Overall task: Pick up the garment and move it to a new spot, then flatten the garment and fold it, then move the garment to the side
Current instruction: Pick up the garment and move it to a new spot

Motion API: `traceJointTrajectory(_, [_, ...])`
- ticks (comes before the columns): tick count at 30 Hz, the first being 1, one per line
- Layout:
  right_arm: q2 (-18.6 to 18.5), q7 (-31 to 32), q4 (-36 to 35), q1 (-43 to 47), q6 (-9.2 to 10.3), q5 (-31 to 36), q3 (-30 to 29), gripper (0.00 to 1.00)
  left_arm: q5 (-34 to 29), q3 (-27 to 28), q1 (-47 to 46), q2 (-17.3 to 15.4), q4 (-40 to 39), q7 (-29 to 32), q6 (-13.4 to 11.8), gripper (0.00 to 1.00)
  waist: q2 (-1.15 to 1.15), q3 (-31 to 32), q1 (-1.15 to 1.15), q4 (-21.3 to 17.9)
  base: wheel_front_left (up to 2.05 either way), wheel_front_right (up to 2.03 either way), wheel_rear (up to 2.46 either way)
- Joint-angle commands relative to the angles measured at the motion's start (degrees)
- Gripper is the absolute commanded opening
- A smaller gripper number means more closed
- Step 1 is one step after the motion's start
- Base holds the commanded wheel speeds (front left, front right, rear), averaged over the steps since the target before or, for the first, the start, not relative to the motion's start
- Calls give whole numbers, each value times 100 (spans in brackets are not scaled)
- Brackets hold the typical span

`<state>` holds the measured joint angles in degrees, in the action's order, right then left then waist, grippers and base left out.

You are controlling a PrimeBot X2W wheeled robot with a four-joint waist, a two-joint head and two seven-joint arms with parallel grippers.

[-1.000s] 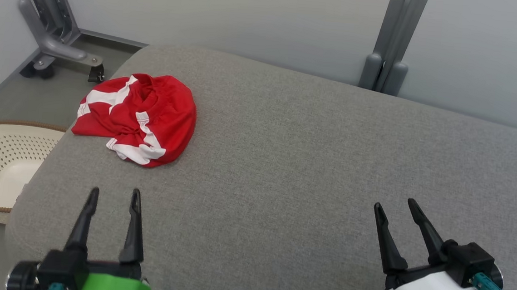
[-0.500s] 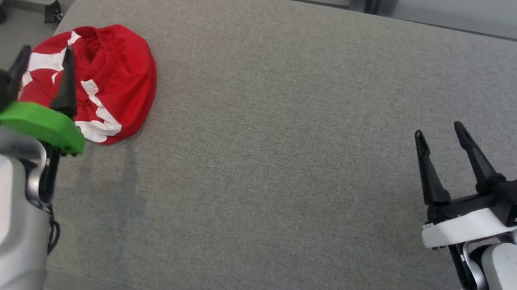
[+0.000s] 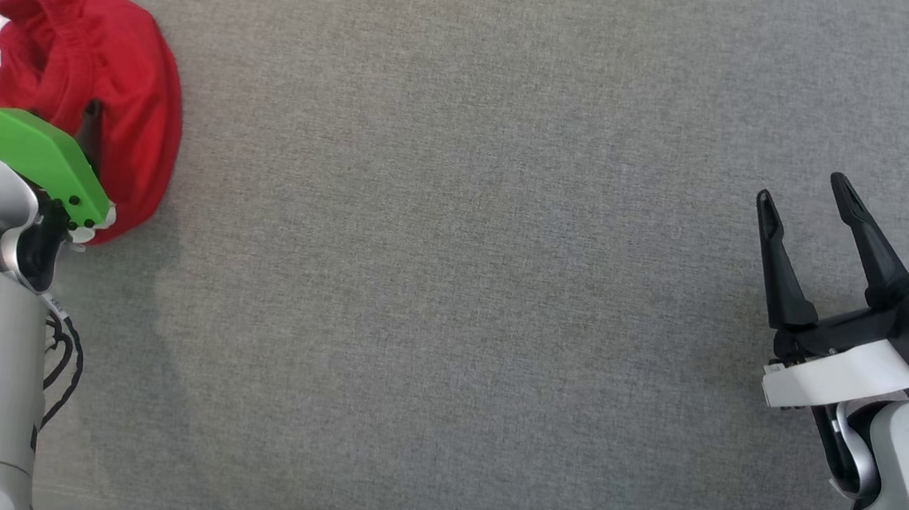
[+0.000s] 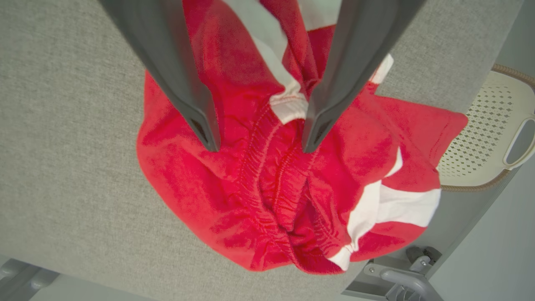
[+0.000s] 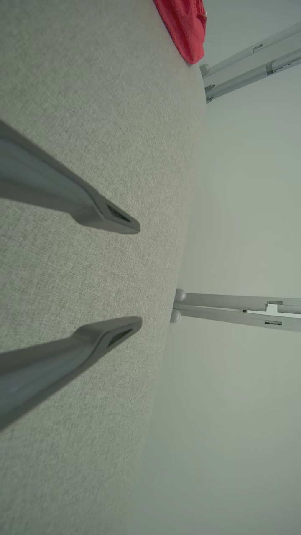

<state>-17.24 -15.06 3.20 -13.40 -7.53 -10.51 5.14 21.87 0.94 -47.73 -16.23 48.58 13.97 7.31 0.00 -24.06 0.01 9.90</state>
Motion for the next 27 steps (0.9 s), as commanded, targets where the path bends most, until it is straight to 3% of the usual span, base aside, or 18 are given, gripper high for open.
traceJointTrajectory(1, [0, -16, -32, -88, 9, 22, 9, 100, 55, -23, -117, 9, 127, -75, 15, 100, 0, -228, -1, -136, 0, 0, 0])
traceJointTrajectory(8, [17, -16, -29, -180, 9, 40, 43, 100, 122, -198, -244, 47, 737, -472, 21, 98, 0, -361, -1, -221, 0, 0, 0])
traceJointTrajectory(9, [24, -16, -18, -177, 9, 44, 39, 100, 142, -256, -249, 70, 739, -592, 22, 43, 0, -351, -1, -223, 0, 0, 0])
traceJointTrajectory(10, [33, -16, 1, -160, 9, 50, 33, 100, 159, -331, -255, 80, 717, -758, 23, 0, 0, -323, -1, -221, 0, 0, 0])
traceJointTrajectory(18, [197, -16, 133, 39, 9, 44, 39, 100, 455, -1225, -118, -223, 136, -1826, 22, 0, 0, 278, -1, -223, 0, 0, 0])
traceJointTrajectory(27, [538, -16, 254, 306, 9, -73, 60, 100, 965, -2244, 72, -780, -1546, -2188, 22, 0, 0, 1253, -1, -565, 0, 0, 0])
